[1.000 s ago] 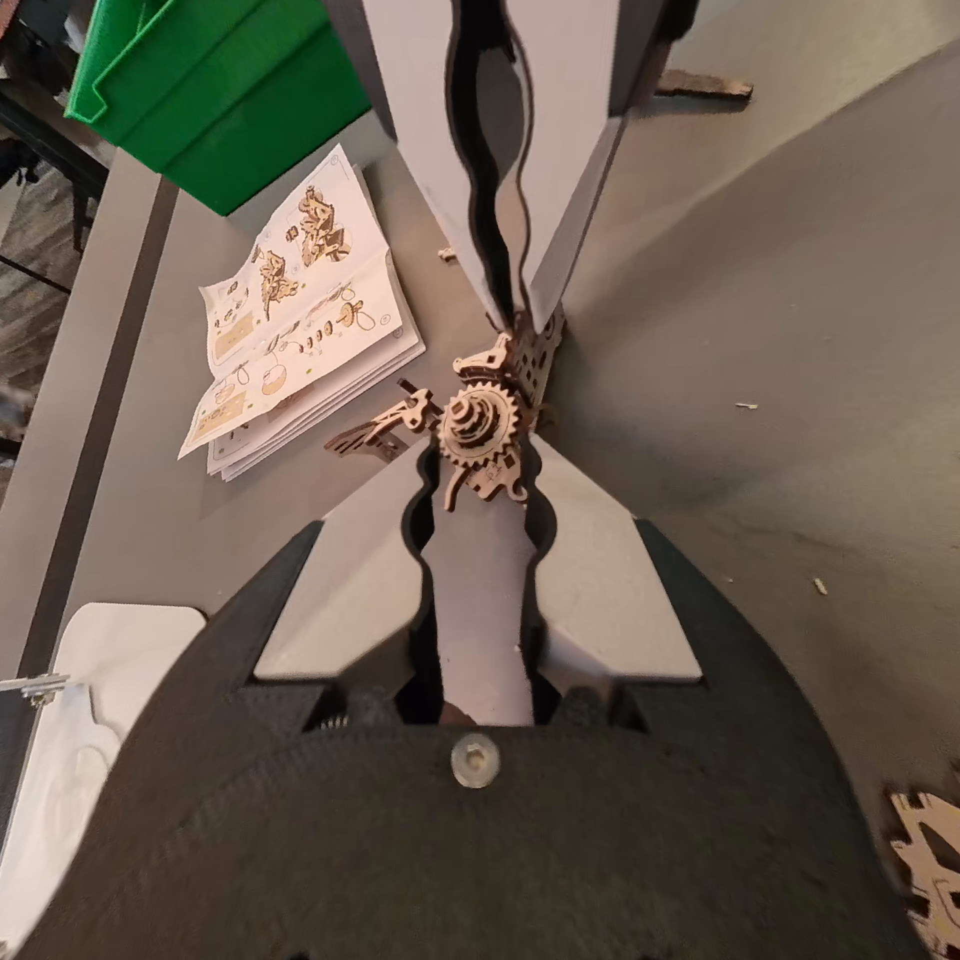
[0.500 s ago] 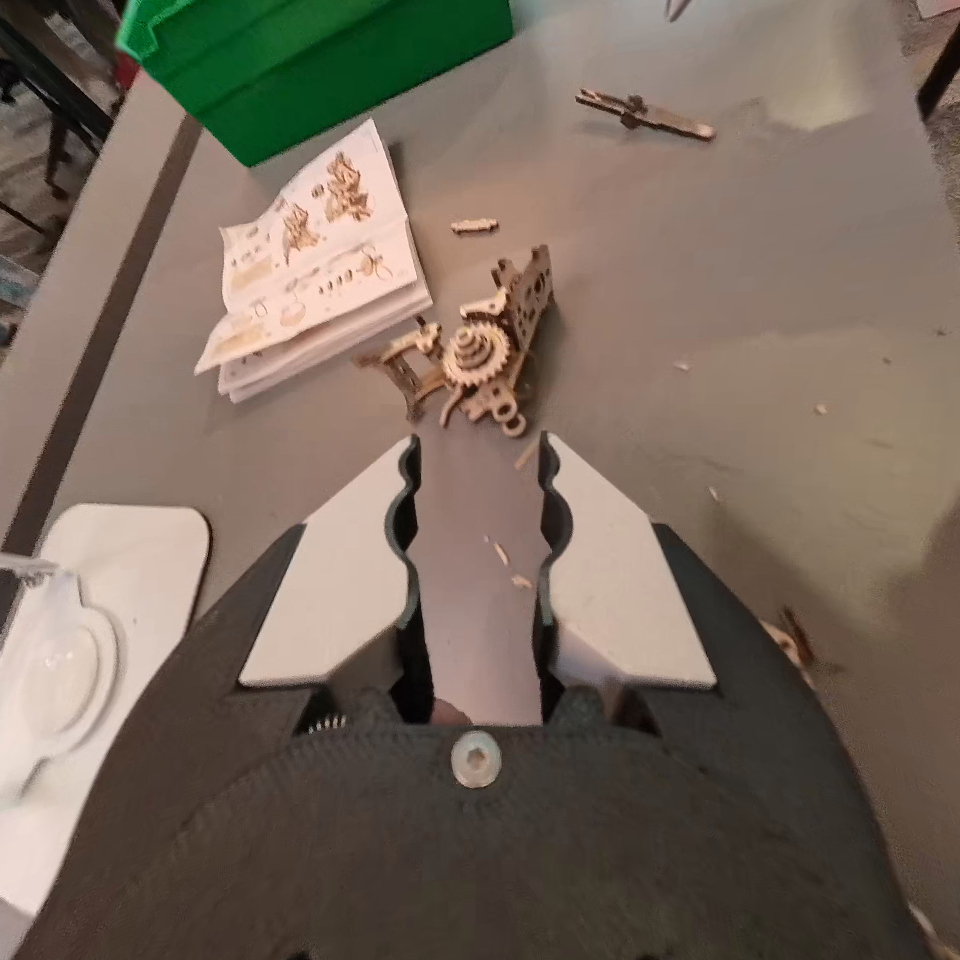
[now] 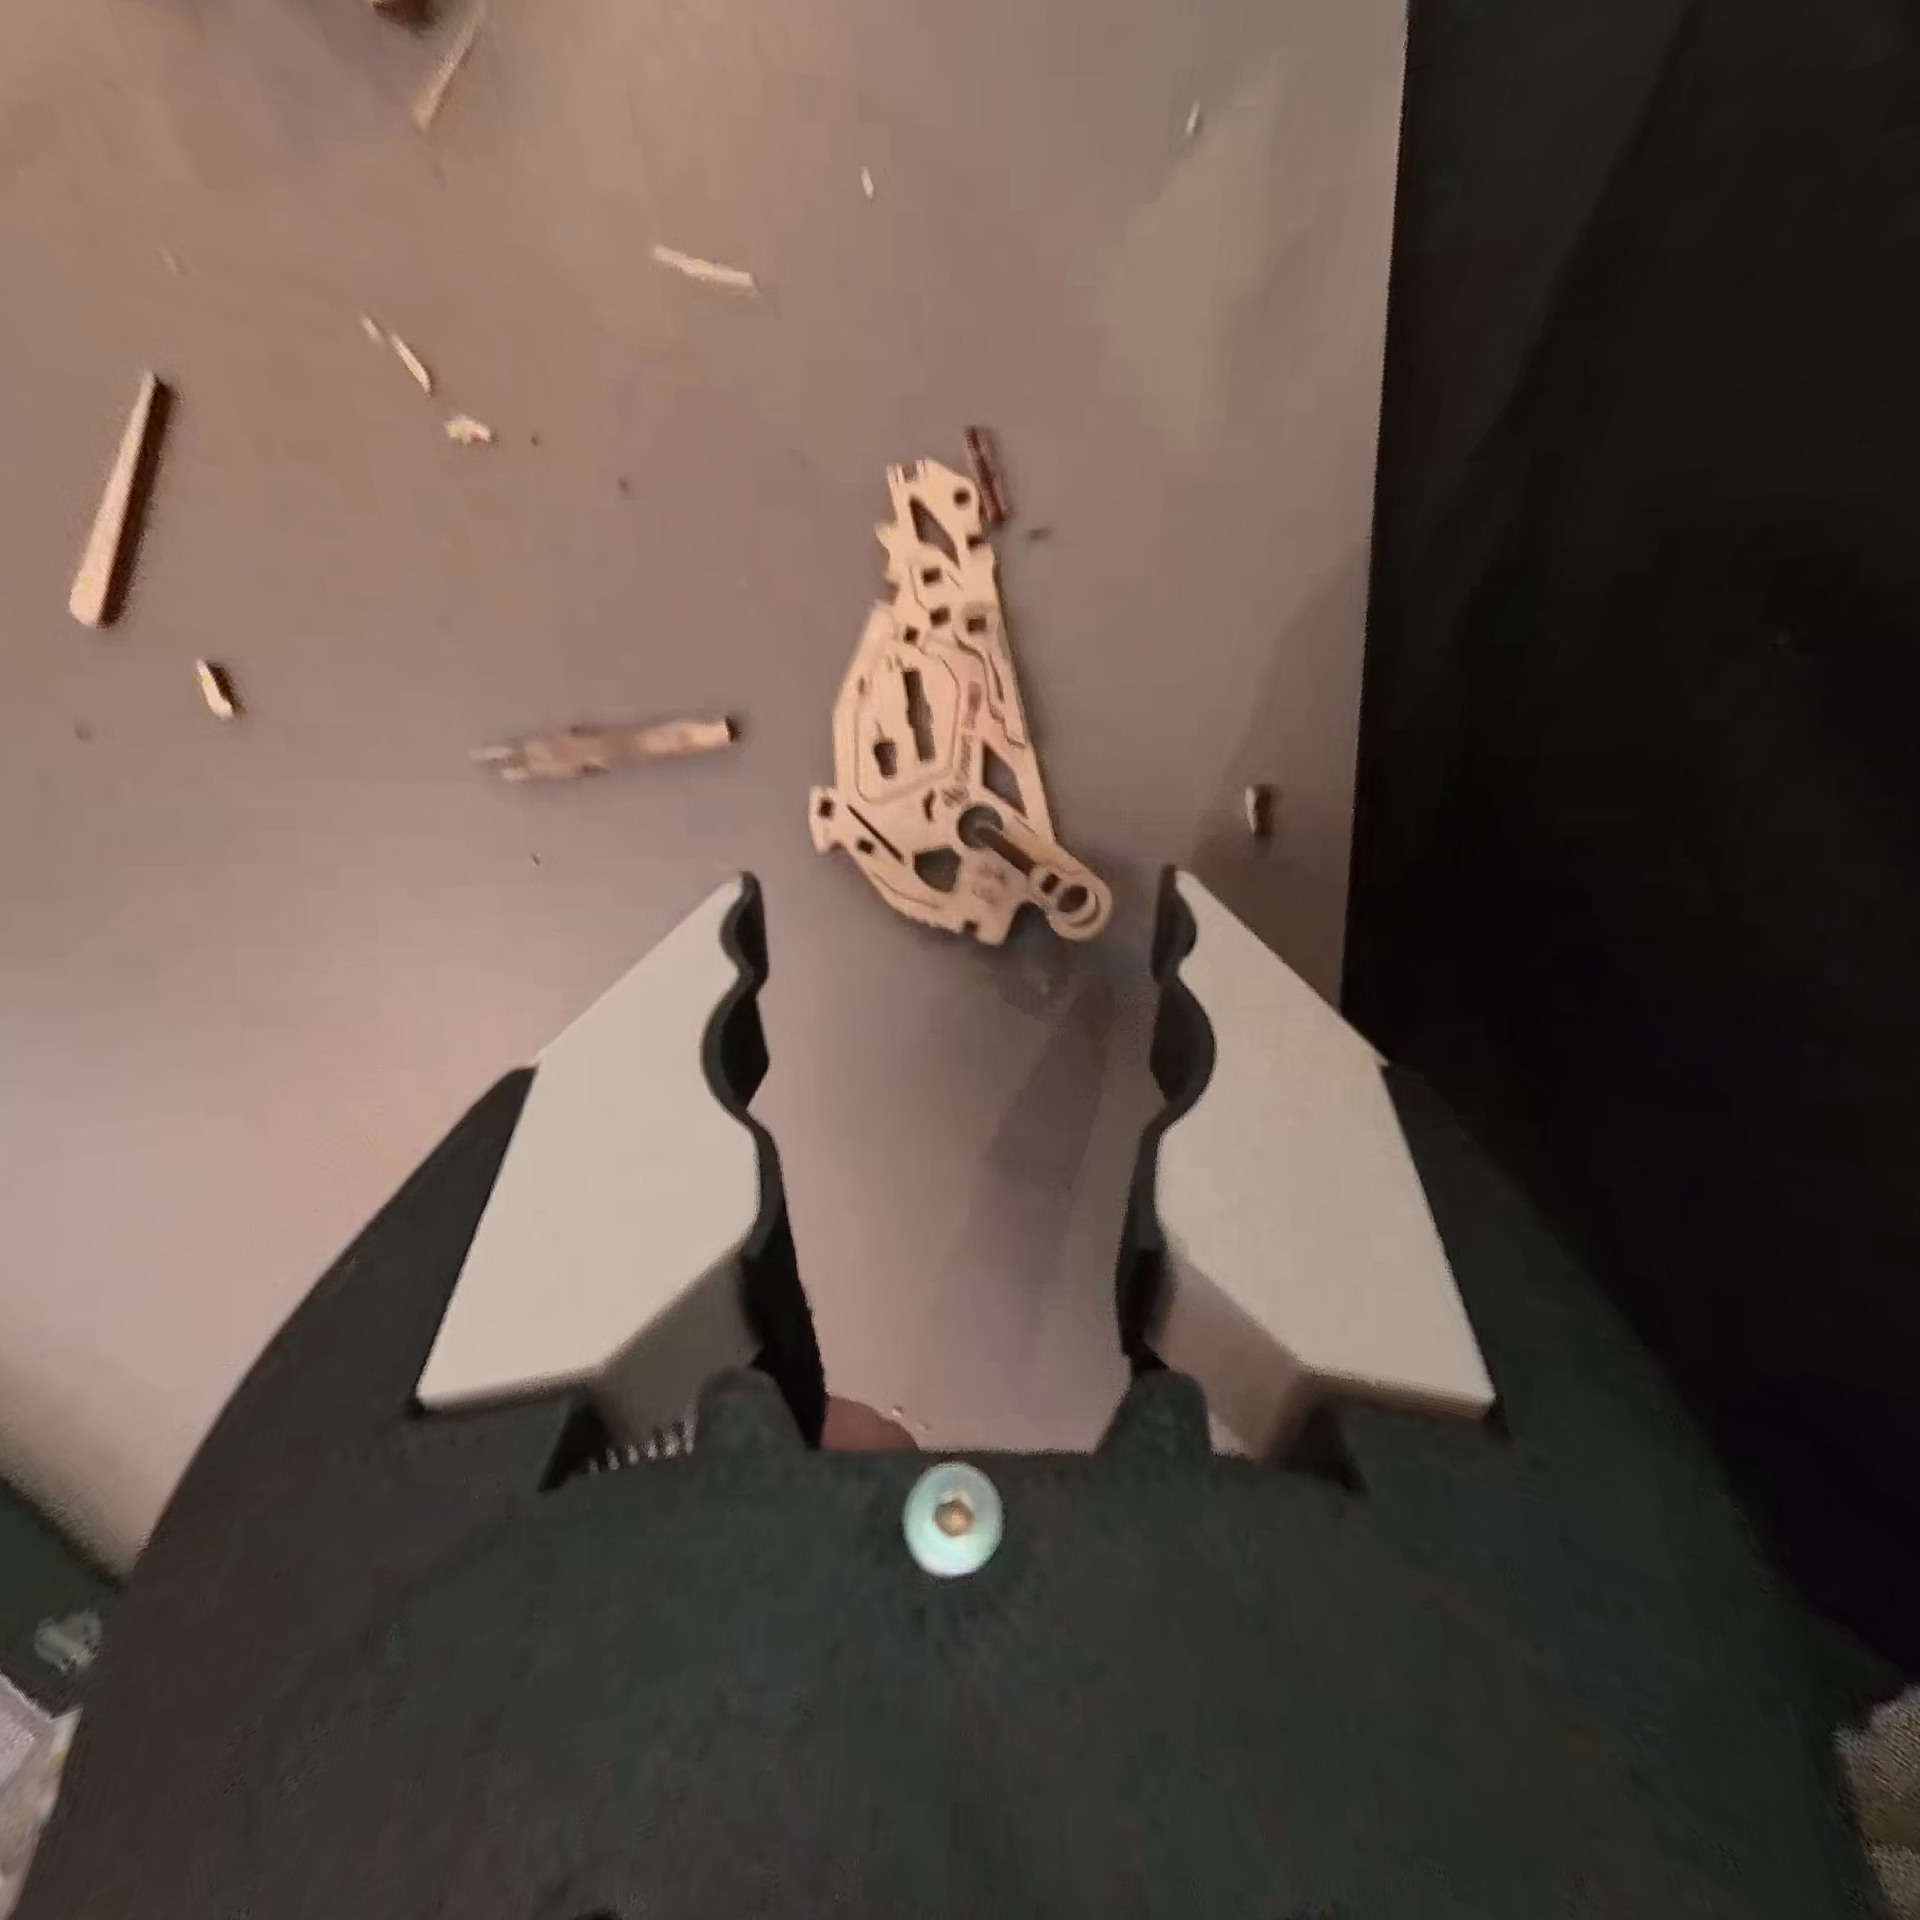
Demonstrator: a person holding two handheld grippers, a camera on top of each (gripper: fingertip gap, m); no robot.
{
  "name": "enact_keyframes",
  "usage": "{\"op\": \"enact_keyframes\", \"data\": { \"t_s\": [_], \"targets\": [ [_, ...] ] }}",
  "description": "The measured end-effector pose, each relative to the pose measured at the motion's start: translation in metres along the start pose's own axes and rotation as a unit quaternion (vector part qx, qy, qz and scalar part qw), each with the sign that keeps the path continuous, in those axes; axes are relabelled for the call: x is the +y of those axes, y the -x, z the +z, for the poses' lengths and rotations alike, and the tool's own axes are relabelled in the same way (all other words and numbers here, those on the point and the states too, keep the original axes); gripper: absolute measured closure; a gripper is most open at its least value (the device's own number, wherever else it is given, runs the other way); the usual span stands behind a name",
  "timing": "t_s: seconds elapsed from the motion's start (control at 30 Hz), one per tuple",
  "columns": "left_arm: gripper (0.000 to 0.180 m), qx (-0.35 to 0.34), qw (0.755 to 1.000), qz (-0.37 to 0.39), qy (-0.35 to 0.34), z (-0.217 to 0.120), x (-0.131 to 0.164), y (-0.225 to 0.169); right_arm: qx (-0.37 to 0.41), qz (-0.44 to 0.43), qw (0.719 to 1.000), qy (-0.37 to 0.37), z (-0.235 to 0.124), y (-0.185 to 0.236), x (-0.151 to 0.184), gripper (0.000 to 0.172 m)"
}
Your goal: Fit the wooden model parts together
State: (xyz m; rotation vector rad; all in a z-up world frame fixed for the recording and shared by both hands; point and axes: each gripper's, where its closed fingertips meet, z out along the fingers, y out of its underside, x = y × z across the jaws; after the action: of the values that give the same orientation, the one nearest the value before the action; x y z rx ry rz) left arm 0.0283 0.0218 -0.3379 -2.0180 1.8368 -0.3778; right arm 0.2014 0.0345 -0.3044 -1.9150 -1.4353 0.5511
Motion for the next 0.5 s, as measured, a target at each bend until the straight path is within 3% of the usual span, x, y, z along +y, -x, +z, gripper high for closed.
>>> {"op": "enact_keyframes", "data": {
  "t_s": [0.23,0.5],
  "targets": [
    [0.122,-0.093,0.993,-0.067,-0.030,0.012,0.005,-0.005,-0.042,-0.051,0.998,-0.011,0.039,0.022,-0.025,0.143],
    [0.157,-0.120,0.986,-0.097,-0.058,0.017,-0.002,-0.001,-0.061,-0.053,0.997,-0.020,0.062,0.028,-0.035,0.140]
  ]
}}
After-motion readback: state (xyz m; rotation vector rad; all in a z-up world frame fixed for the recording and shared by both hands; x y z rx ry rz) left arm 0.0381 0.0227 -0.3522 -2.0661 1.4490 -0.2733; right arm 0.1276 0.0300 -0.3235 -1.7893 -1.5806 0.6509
